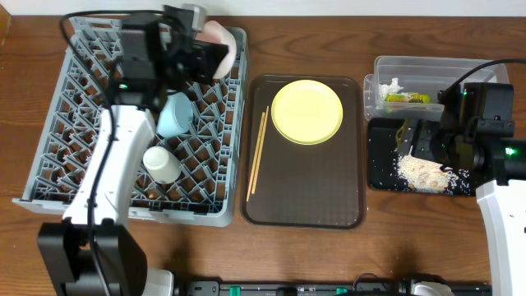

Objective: Sort waste into correct bins and load items into the dishwasher
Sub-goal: 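Carry the pink bowl to the back of the rack and release it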

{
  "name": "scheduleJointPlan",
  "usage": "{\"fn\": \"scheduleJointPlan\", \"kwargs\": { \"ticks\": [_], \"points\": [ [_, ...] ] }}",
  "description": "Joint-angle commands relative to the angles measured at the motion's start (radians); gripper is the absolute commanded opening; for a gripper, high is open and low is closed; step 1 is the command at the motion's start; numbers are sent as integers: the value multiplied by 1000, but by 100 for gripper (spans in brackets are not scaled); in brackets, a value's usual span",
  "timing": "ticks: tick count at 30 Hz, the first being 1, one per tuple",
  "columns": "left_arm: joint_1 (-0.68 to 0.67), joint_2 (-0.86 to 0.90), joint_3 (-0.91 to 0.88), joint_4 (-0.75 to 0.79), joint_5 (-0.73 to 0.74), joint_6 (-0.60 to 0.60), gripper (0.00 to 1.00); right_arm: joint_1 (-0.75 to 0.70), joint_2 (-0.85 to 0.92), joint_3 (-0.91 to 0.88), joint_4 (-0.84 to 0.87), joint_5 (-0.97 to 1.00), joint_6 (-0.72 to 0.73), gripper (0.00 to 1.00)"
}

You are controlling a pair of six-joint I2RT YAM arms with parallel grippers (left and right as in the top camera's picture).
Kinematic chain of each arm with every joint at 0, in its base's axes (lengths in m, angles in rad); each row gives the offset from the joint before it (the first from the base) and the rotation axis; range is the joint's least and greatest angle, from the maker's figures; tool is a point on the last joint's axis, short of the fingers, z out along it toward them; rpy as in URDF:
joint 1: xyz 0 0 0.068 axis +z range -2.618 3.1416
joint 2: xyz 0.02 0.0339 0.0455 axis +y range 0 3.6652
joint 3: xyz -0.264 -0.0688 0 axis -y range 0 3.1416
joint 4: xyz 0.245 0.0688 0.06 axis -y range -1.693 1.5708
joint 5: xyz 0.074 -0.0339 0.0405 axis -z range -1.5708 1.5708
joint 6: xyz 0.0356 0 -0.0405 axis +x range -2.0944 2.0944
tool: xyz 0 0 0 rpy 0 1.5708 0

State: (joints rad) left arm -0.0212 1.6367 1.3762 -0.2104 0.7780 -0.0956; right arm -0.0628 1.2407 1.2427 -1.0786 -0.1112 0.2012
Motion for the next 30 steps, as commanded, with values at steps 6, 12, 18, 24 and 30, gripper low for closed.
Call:
{"fn": "scheduleJointPlan", "kwargs": {
  "ticks": [6,12,18,24,30],
  "points": [
    [140,148,8,117,391,-264,6,-4,-7,16,-4,9,0,91],
    [190,272,8,304,492,-501,6,-4,-7,16,-3,9,0,91],
    [202,372,8,391,498,-629,6,-4,-7,16,-7,9,0,91],
    [205,401,8,411,490,-678,6,-4,-7,16,-10,10,0,91],
    [255,401,8,410,467,-707,6,-4,-7,16,-14,10,0,91]
  ]
}}
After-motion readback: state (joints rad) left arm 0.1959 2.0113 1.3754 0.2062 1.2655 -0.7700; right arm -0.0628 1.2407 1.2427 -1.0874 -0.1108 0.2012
